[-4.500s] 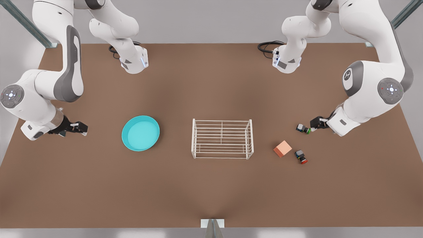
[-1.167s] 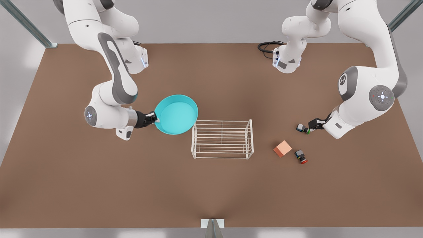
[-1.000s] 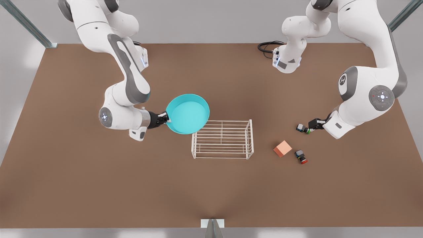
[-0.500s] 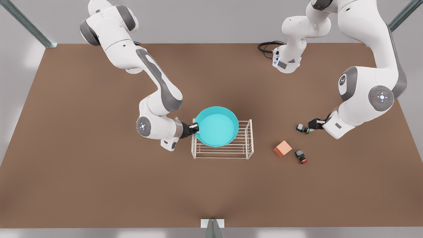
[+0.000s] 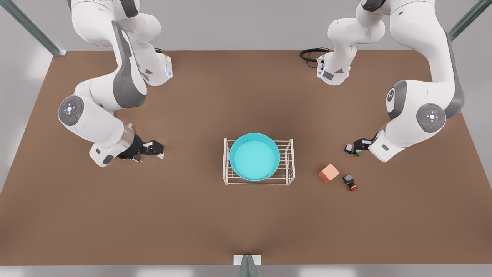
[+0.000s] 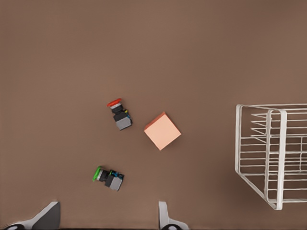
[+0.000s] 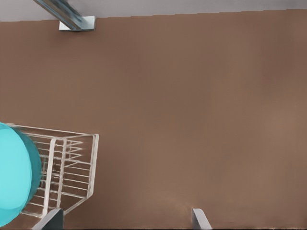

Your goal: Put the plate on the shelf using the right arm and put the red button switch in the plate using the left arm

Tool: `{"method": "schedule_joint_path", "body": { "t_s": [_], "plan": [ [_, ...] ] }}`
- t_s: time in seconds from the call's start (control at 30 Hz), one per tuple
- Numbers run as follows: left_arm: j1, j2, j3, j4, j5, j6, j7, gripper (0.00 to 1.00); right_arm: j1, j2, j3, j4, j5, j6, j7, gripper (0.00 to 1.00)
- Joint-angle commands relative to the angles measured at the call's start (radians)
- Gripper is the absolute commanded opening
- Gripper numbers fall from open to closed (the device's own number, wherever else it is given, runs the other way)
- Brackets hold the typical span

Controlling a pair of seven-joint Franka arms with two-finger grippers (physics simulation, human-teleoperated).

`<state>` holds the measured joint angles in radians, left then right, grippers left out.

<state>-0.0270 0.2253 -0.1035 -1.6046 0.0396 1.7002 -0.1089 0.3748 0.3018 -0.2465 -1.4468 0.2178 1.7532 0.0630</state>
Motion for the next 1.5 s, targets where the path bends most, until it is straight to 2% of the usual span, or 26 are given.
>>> {"method": "schedule_joint_path", "body": {
  "t_s": [0.0, 0.07, 0.13, 0.2, 0.3, 0.57, 0.73, 1.13, 1.47],
  "plan": [
    [-0.027, 0.015, -0.001, -0.015, 0.025, -0.001, -0.477, 1.0, -0.059, 0.013, -0.033, -0.029, -0.186, -0.227, -0.218, 1.0],
    [-0.021, 0.075, 0.001, 0.011, 0.016, 0.062, -0.718, 1.0, -0.096, 0.007, -0.034, -0.13, -0.19, -0.133, -0.23, 1.0],
    [-0.004, 0.177, 0.008, 0.014, 0.023, 0.214, -0.966, 1.0, -0.111, 0.066, -0.036, -0.135, -0.19, -0.078, -0.23, 1.0],
    [0.071, 0.239, 0.008, 0.002, 0.01, 0.344, -0.969, 1.0, -0.16, 0.094, -0.03, -0.124, -0.161, -0.037, -0.236, 1.0],
    [0.087, 0.252, 0.008, -0.12, 0.013, 0.501, -0.957, 1.0, -0.163, 0.112, -0.028, -0.119, -0.166, -0.052, -0.236, 1.0],
    [0.075, 0.336, 0.007, -0.12, 0.088, 0.53, -0.764, 1.0, -0.166, 0.114, -0.034, -0.119, -0.164, -0.077, -0.224, 1.0],
    [0.05, 0.385, 0.007, -0.123, 0.118, 0.519, -0.408, 1.0, -0.166, 0.115, -0.034, -0.119, -0.163, -0.077, -0.224, 1.0],
    [0.081, 0.468, 0.007, -0.123, 0.125, 0.613, -0.451, 1.0, -0.166, 0.125, -0.033, -0.121, -0.164, -0.08, -0.224, 1.0],
    [0.071, 0.48, 0.004, -0.123, 0.125, 0.624, -0.466, 1.0, -0.165, 0.128, -0.033, -0.119, -0.166, -0.095, -0.224, 1.0]
  ]
}}
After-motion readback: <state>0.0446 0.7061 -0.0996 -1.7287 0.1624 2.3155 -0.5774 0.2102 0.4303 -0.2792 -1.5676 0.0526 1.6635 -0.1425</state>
